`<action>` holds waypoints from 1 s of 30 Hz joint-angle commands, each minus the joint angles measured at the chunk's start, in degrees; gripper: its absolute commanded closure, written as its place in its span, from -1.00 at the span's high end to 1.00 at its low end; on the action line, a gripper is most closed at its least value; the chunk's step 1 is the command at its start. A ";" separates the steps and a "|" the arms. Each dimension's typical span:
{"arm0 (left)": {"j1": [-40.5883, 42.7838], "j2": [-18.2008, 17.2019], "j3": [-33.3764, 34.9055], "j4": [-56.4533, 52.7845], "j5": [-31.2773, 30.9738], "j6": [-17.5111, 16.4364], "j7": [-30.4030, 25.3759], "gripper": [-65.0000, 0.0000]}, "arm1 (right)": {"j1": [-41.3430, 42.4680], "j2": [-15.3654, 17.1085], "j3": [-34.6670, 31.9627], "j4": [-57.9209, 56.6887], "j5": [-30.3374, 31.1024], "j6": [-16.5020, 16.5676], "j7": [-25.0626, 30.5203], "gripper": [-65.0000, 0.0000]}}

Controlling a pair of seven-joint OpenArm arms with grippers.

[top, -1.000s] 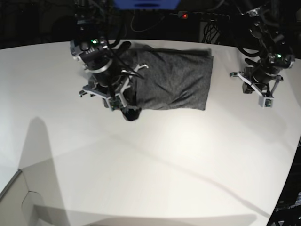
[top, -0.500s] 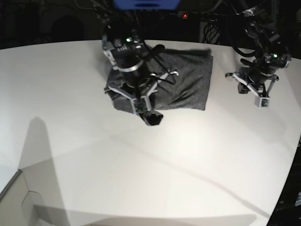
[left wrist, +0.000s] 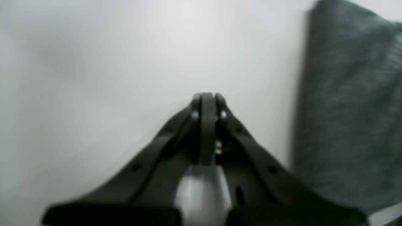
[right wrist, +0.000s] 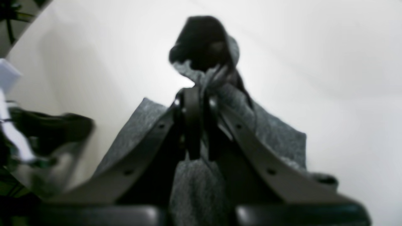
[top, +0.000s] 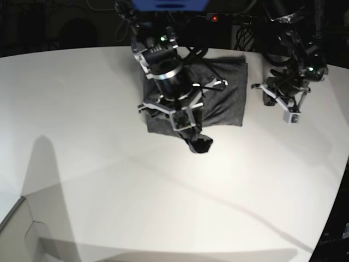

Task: Layout the t-shirt on the table in an organized manner, then fold the t-shirt properly
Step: 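Lift the strip end with the right gripper and fold it toward the middle, then press the folded end down onto the shirt stack with the right gripper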

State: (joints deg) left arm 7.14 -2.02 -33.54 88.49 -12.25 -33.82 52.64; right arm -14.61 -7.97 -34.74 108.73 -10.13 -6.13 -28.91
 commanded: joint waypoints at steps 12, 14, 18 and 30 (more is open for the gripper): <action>-0.67 -0.22 8.62 -1.85 0.16 0.11 -0.47 -1.00 | 2.70 -1.03 -7.68 -5.39 -0.73 0.02 3.54 -1.00; -0.67 -0.22 8.62 -1.85 0.16 0.11 -0.47 -1.00 | 3.67 -1.03 -8.64 -6.09 -0.64 0.02 3.72 -1.00; -0.67 -0.31 8.44 -1.94 0.16 0.11 -0.47 -1.00 | 5.16 -1.03 -10.66 -7.23 -0.46 0.55 4.86 -1.00; -0.15 -0.66 8.35 -1.67 0.16 0.11 -0.38 -1.00 | 12.46 -1.03 -15.76 -18.49 -0.37 5.12 6.88 -1.00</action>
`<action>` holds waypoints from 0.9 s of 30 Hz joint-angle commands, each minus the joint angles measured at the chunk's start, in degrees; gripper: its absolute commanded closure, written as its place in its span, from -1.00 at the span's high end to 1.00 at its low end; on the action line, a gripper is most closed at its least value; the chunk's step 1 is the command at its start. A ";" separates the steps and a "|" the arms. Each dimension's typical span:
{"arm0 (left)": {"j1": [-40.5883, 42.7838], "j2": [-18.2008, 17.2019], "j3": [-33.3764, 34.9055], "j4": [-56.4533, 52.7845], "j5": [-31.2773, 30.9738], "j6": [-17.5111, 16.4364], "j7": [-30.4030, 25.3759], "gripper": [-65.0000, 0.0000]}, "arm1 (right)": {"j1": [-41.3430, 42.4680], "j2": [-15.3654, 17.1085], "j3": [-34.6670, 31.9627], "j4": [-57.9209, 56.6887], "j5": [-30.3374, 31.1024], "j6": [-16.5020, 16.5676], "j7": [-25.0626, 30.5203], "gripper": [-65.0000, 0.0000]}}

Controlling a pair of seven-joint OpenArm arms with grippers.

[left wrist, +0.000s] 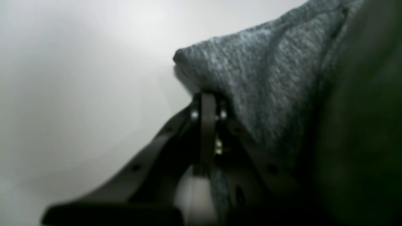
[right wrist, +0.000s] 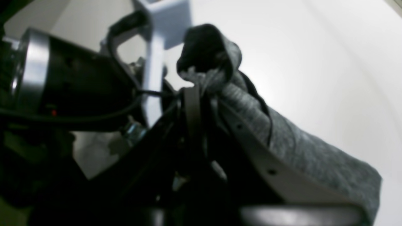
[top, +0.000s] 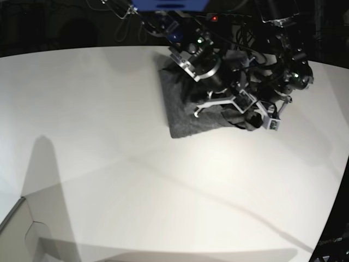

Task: Layout the t-shirt on the table in an organized manner, then fold the t-shirt properly
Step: 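Press the folded end down onto the shirt stack with the right gripper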

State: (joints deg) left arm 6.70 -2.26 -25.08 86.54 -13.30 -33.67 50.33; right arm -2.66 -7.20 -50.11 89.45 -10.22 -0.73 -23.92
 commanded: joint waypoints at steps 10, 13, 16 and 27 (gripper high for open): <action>0.47 -0.07 -5.03 0.53 0.77 -0.13 2.47 -1.00 | 4.46 -1.80 -0.31 -6.24 -0.20 -0.28 7.18 -1.00; 0.47 -0.07 -6.35 0.53 0.68 -0.57 2.47 -1.00 | 5.95 -1.80 -0.13 -7.56 0.06 -0.37 8.14 -1.00; 0.99 -0.07 -7.40 0.53 0.68 -0.66 2.47 -1.00 | 7.97 -1.80 -0.13 -9.32 3.40 -0.37 8.05 -1.00; 0.91 0.02 -7.40 0.62 0.60 -0.66 2.29 -1.00 | 10.00 -1.80 -0.13 -11.60 8.15 -0.37 8.05 -1.00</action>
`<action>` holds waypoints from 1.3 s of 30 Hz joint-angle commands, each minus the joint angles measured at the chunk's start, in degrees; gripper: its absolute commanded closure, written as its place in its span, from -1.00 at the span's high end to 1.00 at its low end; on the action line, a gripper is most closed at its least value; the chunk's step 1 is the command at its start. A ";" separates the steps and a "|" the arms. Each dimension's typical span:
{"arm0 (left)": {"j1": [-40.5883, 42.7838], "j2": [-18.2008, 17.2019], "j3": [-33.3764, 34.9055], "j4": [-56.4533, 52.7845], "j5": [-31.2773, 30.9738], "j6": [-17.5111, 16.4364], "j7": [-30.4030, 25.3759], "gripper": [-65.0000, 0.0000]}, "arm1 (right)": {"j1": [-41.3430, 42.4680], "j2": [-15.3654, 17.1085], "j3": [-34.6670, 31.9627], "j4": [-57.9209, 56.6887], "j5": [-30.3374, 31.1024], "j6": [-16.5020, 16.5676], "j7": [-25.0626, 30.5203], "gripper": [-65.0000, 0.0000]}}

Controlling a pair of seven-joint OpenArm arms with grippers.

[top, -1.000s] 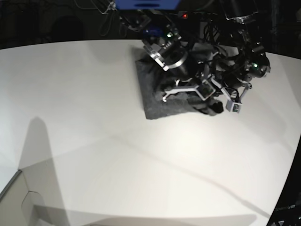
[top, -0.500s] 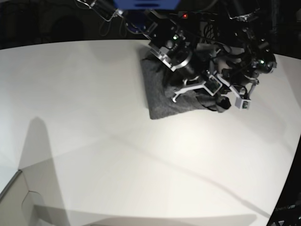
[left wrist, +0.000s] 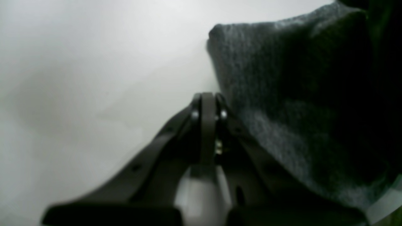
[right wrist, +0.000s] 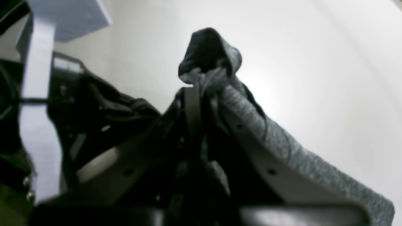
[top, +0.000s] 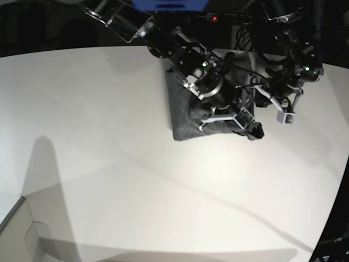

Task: Layout the t-shirt on the table in an organized manner, then fold the t-shirt properly
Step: 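Press the folded end down onto the shirt stack with the right gripper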

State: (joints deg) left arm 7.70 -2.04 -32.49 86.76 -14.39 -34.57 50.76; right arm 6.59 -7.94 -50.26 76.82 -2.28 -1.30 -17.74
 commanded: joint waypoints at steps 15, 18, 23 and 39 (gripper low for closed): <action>0.16 -0.20 -0.08 4.01 1.69 0.24 2.03 -1.00 | -0.04 -1.06 -0.33 0.77 0.31 0.47 1.34 -0.93; 0.16 -0.37 -0.17 4.18 1.69 0.24 2.03 -1.00 | -0.04 -1.06 -0.42 1.03 0.22 0.47 1.34 -0.65; 0.16 -0.29 -3.69 4.27 1.69 0.15 2.12 -1.00 | -1.10 -1.06 -1.48 3.05 0.22 0.55 1.96 -0.43; 0.08 -0.90 -12.65 4.36 1.69 -5.43 2.20 -1.00 | -12.35 6.14 12.50 18.26 0.31 0.47 1.78 0.05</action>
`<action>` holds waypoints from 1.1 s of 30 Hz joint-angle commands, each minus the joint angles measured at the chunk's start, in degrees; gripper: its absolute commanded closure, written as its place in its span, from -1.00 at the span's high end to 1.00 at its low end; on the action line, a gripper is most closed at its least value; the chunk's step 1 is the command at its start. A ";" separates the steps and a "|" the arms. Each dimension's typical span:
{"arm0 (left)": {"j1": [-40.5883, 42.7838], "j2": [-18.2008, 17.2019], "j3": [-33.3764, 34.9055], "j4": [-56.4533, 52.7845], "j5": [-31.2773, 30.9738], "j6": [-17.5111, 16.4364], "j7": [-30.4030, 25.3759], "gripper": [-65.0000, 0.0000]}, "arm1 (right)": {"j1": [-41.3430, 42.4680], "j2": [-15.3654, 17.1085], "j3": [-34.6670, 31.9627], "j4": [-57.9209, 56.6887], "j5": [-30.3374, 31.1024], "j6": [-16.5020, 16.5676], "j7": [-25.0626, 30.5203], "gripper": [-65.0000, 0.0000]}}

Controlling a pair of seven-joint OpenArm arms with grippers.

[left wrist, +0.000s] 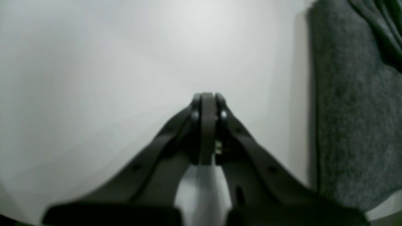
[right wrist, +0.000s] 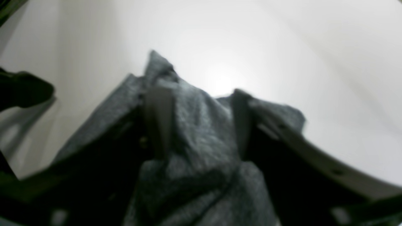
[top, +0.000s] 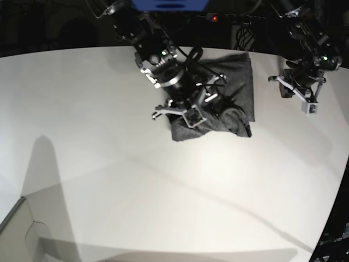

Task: Layout the t-shirt on the table in an organized manner, then fold the t-shirt properly
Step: 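Press the folded end down onto the shirt stack with the right gripper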

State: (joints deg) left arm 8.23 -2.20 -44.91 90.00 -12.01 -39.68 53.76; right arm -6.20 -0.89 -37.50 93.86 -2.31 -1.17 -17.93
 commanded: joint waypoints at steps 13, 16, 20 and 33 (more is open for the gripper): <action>-0.89 -0.75 -0.15 0.86 -0.69 -0.32 -0.79 -1.00 | -2.99 0.23 -0.44 2.97 0.33 0.42 1.98 0.18; -0.89 -0.75 -0.15 0.77 -0.69 -0.32 -0.79 -1.00 | -2.37 0.14 -0.53 2.00 0.33 0.42 2.07 0.18; -0.89 -0.75 -0.15 0.86 -0.69 -0.32 -0.79 -1.00 | -1.32 0.14 -3.16 -0.11 0.33 0.42 2.07 0.17; -0.89 -0.75 -0.15 1.04 -0.43 -0.32 -0.79 -1.00 | -0.35 0.14 -6.59 -0.55 0.33 0.42 1.54 -1.00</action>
State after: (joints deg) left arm 7.79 -2.22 -44.91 90.00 -11.77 -39.70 53.78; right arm -6.85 -0.12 -44.10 92.33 -2.09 -1.10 -17.96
